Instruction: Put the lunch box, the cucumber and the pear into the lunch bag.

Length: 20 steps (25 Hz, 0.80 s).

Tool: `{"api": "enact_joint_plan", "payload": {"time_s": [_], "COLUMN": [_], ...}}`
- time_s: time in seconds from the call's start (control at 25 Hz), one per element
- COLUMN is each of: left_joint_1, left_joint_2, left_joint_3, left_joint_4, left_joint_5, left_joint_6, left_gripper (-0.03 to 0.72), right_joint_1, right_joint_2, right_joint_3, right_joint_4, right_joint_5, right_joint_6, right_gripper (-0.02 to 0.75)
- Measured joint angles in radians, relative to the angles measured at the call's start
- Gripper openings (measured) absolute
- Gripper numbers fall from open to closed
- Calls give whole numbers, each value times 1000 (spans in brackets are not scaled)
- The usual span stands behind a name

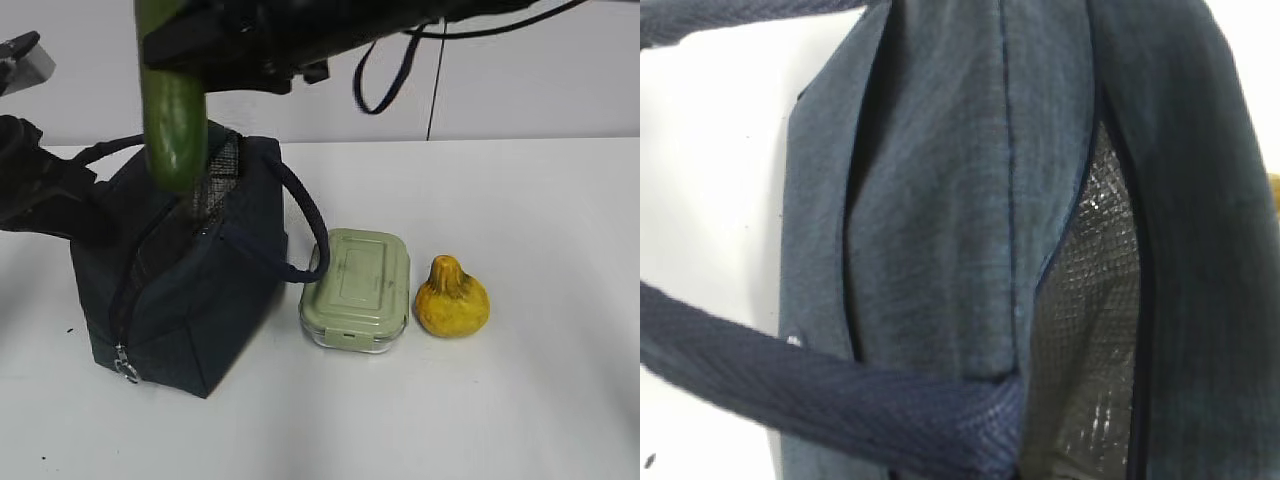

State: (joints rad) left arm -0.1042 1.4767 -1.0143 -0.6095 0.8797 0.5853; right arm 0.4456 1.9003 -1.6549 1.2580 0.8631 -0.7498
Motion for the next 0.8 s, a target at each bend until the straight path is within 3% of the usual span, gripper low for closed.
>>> {"api": "enact_joint_plan", "payload": {"time_s": [0.12,0.32,0.56,0.8], "left_joint_1": [0,0,0,0], "left_joint_2": [0,0,1,1], "left_joint_3": [0,0,0,0], "left_joint_4": [-19,-24,-26,-27], "left_joint_5": [0,0,0,0], "left_joint_6": [0,0,0,0], "left_gripper": [-16,-16,-16,-16], "right_joint_1": [24,27,27,27], "right_joint_2": [57,136,194,194], "right_joint_3": [0,0,0,-1], "right_joint_4": [87,113,-45,-198], "right_joint_5": [-46,-66,-51,-38], "right_joint_6": [-92,-137,-153,-155], "right_gripper": [398,398,403,461]}}
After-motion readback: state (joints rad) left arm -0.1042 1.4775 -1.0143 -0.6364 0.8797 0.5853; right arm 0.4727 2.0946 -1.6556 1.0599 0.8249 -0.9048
